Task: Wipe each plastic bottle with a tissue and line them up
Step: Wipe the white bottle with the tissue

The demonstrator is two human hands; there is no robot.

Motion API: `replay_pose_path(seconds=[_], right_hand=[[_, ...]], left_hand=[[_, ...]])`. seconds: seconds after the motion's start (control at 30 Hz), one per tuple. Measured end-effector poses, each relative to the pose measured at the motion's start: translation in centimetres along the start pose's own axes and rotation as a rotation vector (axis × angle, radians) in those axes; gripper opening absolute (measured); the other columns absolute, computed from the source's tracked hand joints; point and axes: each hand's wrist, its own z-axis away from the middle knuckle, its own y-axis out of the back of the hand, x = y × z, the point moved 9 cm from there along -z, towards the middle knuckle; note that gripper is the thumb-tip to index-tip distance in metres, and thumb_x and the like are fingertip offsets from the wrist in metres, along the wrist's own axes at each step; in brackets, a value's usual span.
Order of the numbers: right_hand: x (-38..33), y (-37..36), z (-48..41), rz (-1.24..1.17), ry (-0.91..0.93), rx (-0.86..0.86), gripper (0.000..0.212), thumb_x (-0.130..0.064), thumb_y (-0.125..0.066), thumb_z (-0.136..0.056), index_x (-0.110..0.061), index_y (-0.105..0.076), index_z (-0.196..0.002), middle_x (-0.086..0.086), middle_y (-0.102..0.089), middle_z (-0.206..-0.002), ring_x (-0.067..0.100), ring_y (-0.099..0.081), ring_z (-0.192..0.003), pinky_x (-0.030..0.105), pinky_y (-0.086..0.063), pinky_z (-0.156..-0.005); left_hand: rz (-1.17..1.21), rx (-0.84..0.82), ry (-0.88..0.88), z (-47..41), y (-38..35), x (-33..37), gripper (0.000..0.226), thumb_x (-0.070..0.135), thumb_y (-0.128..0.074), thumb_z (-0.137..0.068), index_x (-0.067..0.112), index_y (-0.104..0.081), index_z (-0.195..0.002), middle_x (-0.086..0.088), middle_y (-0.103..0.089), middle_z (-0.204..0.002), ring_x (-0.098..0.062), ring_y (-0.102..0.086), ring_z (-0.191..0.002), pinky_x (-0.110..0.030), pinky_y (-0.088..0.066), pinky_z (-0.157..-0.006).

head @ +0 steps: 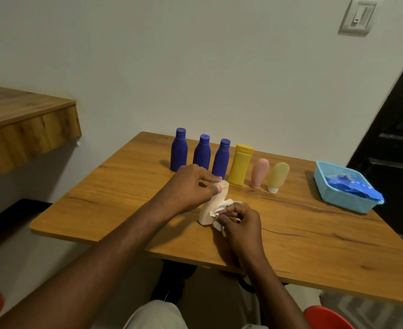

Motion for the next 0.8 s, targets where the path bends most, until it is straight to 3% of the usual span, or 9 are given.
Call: replay_pose_path(seconds=[0.13,0.23,0.37,0.47,0.63,0.73,0.8], right_hand=[[-3.6,-0.1,0.0,-0.097,0.223,0.011,0.017,0.001,-0.071,-0.087,-0.015,-0.074,-0.089,-0.002,-0.073,-0.095,0.015,-0.068,-0.095,0.025,-0.056,-0.079],[-3.9,-0.2,0.4,-0.014,0.293,0.016,0.019,0.004,-0.071,-0.085,-0.015,-0.072,-0.088,-0.002,-0.07,-0.096,0.013,-0.066,-0.094,0.024,-0.055,-0.078],[-0.9,-0.5,0.2,0.218,0.208,-0.05,0.035,0.009,-0.071,-0.078,-0.025,-0.067,-0.072,-0.008,-0.064,-0.083,0.005,-0.06,-0.08,0.021,-0.045,-0.068],[-0.4,-0.7,0.1,0.274,0.172,-0.066,0.03,0.007,-0.071,-0.077,-0.022,-0.07,-0.076,-0.008,-0.065,-0.085,0.005,-0.06,-0.08,0.024,-0.05,-0.069],[-3.1,1.5,0.7,0.081,0.235,0.162,0.023,0.004,-0.064,-0.09,-0.017,-0.068,-0.097,-0.006,-0.068,-0.099,0.004,-0.063,-0.094,0.012,-0.051,-0.077],[-4.3,1.9,0.2,-0.011,0.221,0.211,0.023,0.004,-0.063,-0.092,-0.015,-0.068,-0.104,-0.009,-0.07,-0.101,0.0,-0.064,-0.096,0.008,-0.05,-0.077],[-3.8,1.6,0.4,-0.029,0.174,0.198,0.025,0.006,-0.062,-0.091,-0.017,-0.069,-0.1,-0.011,-0.07,-0.097,-0.002,-0.064,-0.092,0.007,-0.049,-0.075]], left_hand=[[-0.012,-0.001,-0.011,0.0,0.1,0.1,0.033,0.025,-0.072,-0.093,0.022,-0.074,-0.126,0.003,-0.072,-0.127,-0.01,-0.062,-0.119,-0.044,-0.051,-0.106],[-0.016,-0.011,-0.005,-0.1,-0.1,0.0,0.032,0.028,-0.072,-0.093,0.024,-0.074,-0.125,0.005,-0.072,-0.127,-0.011,-0.062,-0.121,-0.045,-0.049,-0.108],[0.023,-0.012,0.004,0.2,0.0,0.0,0.032,0.032,-0.073,-0.093,0.024,-0.074,-0.124,0.005,-0.072,-0.126,-0.006,-0.064,-0.114,-0.044,-0.049,-0.108],[0.034,-0.005,0.001,0.5,0.1,0.2,0.033,0.031,-0.073,-0.093,0.024,-0.074,-0.125,0.005,-0.072,-0.127,-0.004,-0.065,-0.11,-0.042,-0.05,-0.107],[0.038,-0.002,0.001,1.0,0.1,0.7,0.033,0.027,-0.073,-0.093,0.023,-0.074,-0.125,0.004,-0.072,-0.127,-0.002,-0.064,-0.108,-0.031,-0.049,-0.104],[0.017,0.002,-0.017,1.1,0.1,1.1,0.034,0.025,-0.073,-0.094,0.021,-0.073,-0.127,0.002,-0.071,-0.129,-0.003,-0.062,-0.108,-0.02,-0.048,-0.092],[0.027,0.007,-0.016,1.3,0.1,1.1,0.034,0.026,-0.072,-0.094,0.021,-0.072,-0.127,0.002,-0.071,-0.13,-0.003,-0.061,-0.109,-0.02,-0.047,-0.093]])
